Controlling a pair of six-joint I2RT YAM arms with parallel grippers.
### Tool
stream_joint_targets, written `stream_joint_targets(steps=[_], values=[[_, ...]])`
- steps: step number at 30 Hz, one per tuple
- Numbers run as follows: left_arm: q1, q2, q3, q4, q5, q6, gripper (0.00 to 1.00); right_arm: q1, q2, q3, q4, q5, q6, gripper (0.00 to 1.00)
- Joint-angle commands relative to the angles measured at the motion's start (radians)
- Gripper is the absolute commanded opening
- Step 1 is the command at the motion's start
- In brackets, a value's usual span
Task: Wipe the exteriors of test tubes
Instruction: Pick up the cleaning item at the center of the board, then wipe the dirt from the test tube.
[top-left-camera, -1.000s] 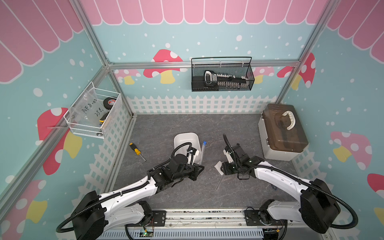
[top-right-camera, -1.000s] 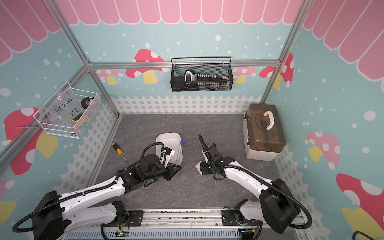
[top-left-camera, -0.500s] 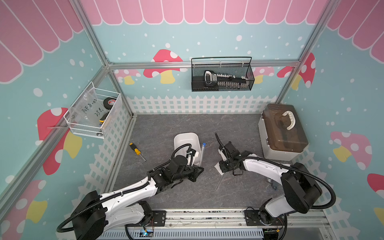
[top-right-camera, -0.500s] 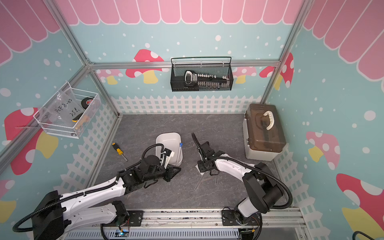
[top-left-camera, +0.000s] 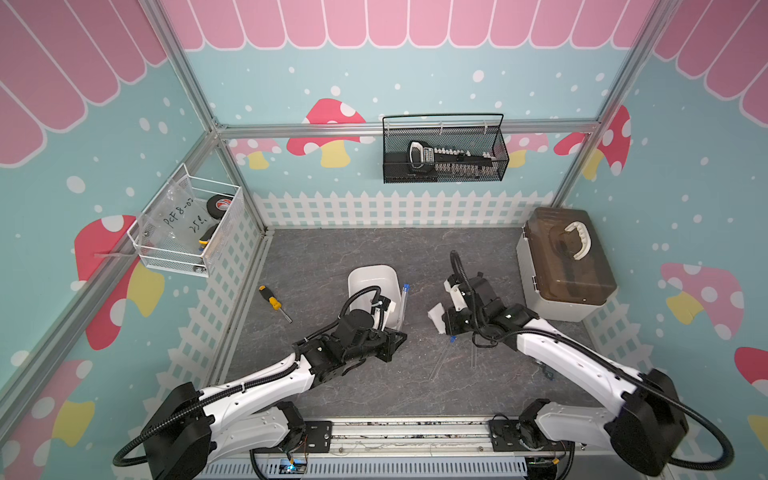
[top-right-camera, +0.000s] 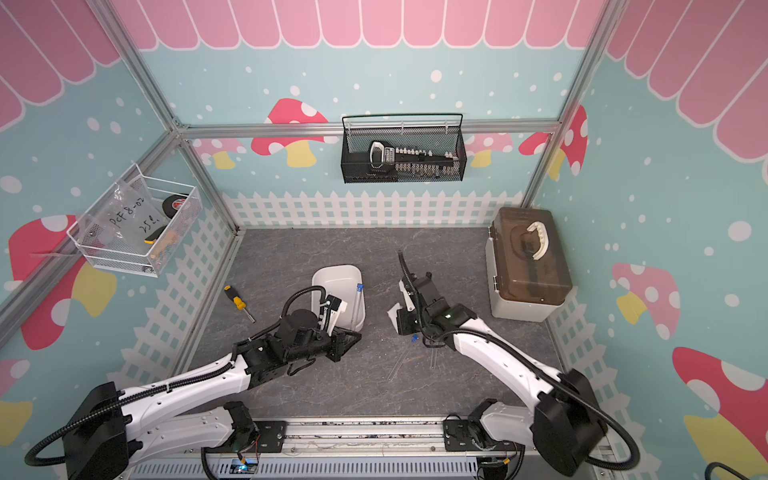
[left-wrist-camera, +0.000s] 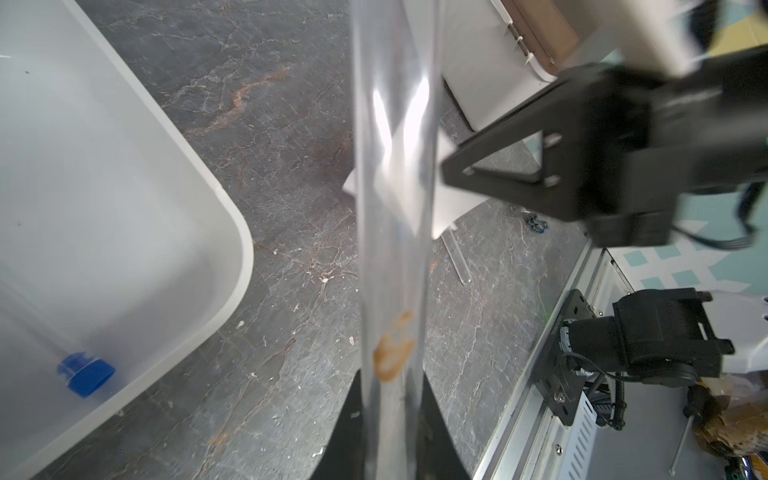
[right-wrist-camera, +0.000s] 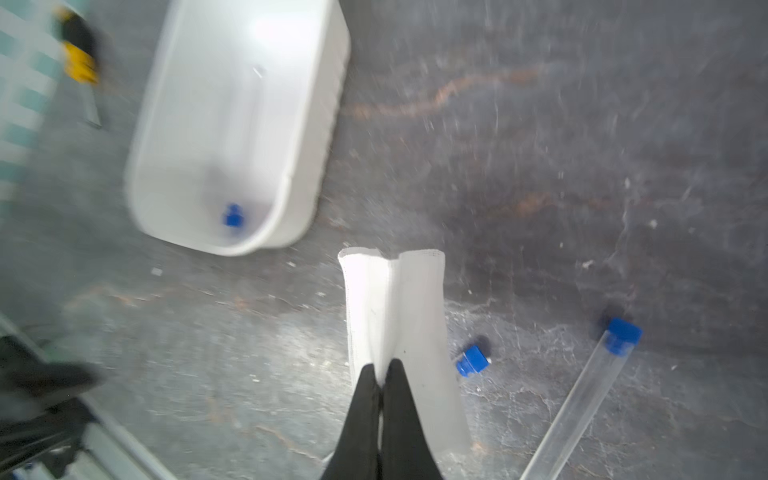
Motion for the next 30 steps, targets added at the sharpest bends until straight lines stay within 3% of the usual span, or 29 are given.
stream_joint_targets(steps=[1,5,12,20,30], values=[[0.016,0.022,-0.001,0.045,0.011,-0.022,0.07,0.005,-0.093,0.067,0.002,-0.069,0.070,0.00],[0.018,0.076,0.034,0.058,0.035,-0.019,0.07,0.005,-0.133,0.117,0.054,-0.132,0.129,0.00],[0.016,0.133,0.055,0.119,0.062,-0.046,0.07,0.006,-0.141,0.090,0.305,-0.218,0.282,0.00],[0.000,0.143,0.075,0.136,0.069,-0.043,0.07,0.008,-0.070,0.021,0.487,-0.258,0.353,0.00],[-0.013,0.139,0.075,0.134,0.064,-0.038,0.07,0.007,-0.023,-0.033,0.548,-0.252,0.365,0.00]])
